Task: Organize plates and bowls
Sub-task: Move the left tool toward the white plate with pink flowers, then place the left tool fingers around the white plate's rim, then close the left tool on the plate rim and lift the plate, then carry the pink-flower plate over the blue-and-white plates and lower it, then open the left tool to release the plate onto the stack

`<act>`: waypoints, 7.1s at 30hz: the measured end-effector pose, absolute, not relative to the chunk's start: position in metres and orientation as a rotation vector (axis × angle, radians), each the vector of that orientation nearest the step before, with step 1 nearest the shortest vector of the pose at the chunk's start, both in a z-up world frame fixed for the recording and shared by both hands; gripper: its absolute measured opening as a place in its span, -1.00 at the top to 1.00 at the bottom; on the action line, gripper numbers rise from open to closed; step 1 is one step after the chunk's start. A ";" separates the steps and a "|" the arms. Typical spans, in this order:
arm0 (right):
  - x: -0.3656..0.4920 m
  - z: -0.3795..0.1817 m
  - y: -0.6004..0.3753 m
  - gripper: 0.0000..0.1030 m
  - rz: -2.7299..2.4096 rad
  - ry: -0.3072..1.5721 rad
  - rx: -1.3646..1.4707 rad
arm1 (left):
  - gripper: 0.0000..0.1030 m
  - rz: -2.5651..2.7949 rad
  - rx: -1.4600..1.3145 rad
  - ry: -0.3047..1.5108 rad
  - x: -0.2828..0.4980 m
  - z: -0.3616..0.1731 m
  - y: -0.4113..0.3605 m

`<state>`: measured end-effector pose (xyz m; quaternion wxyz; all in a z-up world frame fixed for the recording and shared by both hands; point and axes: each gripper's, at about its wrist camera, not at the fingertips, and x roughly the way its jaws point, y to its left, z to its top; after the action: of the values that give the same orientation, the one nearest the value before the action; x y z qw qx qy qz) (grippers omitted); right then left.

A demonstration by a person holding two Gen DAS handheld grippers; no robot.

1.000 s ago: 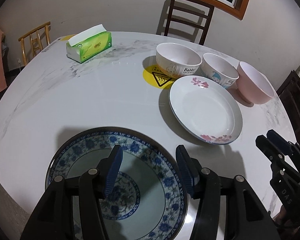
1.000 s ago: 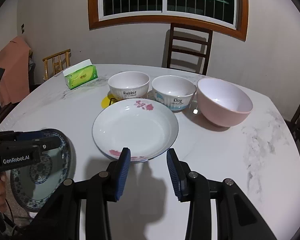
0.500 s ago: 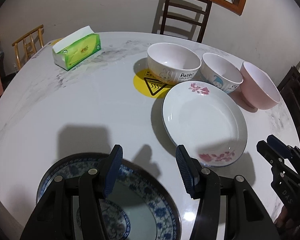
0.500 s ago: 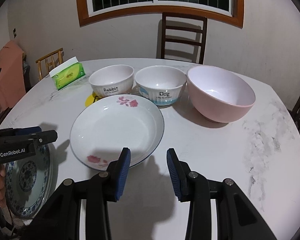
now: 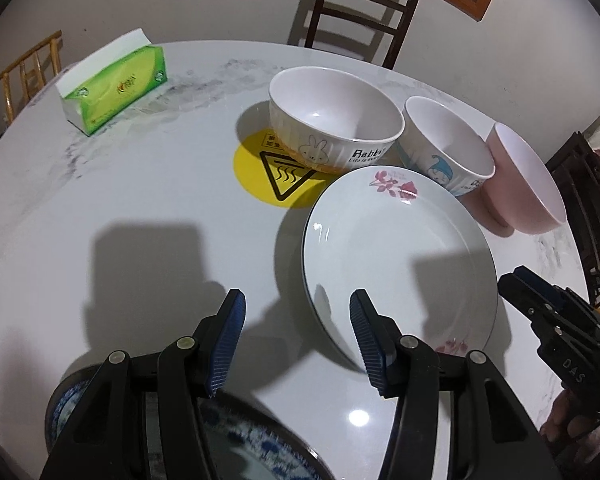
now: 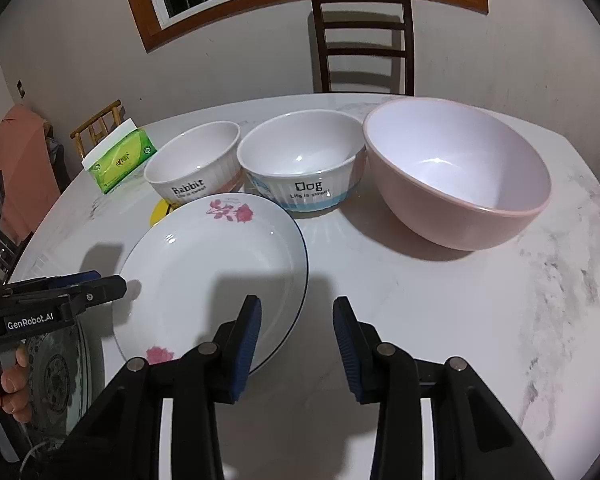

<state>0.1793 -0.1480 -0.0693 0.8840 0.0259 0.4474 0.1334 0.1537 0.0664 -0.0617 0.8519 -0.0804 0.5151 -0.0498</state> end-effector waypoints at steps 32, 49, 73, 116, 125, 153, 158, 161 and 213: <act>0.205 -0.096 -0.145 0.74 0.305 1.004 0.118 | 0.60 -0.164 -0.175 1.174 0.190 -0.084 0.047; 0.169 -0.093 -0.160 0.74 0.253 1.015 0.160 | 0.66 -0.194 -0.165 1.191 0.169 -0.081 0.031; 0.126 -0.055 -0.128 0.74 0.300 0.945 0.130 | 0.66 -0.154 -0.183 1.117 0.114 -0.042 0.062; 0.066 -0.068 0.015 0.74 0.556 1.009 0.006 | 0.66 0.107 -0.340 1.119 0.004 -0.053 0.207; 0.070 -0.073 0.014 0.74 0.546 1.033 0.011 | 0.66 0.100 -0.346 1.135 0.007 -0.060 0.207; 0.068 -0.075 0.019 0.68 0.527 1.033 -0.027 | 0.55 0.098 -0.370 1.130 0.008 -0.065 0.208; 0.067 -0.074 0.021 0.68 0.519 1.034 -0.036 | 0.48 0.093 -0.379 1.131 0.009 -0.065 0.208; 0.068 -0.074 0.021 0.67 0.515 1.038 -0.037 | 0.44 0.092 -0.382 1.133 0.010 -0.065 0.207; 0.068 -0.049 0.020 0.54 0.436 0.974 -0.129 | -0.11 0.158 -0.236 1.041 0.029 -0.042 0.180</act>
<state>0.0684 0.0200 -0.0493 0.8590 -0.0613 0.4639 0.2077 0.0288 0.1801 -0.0420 0.8579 -0.1125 0.4956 0.0754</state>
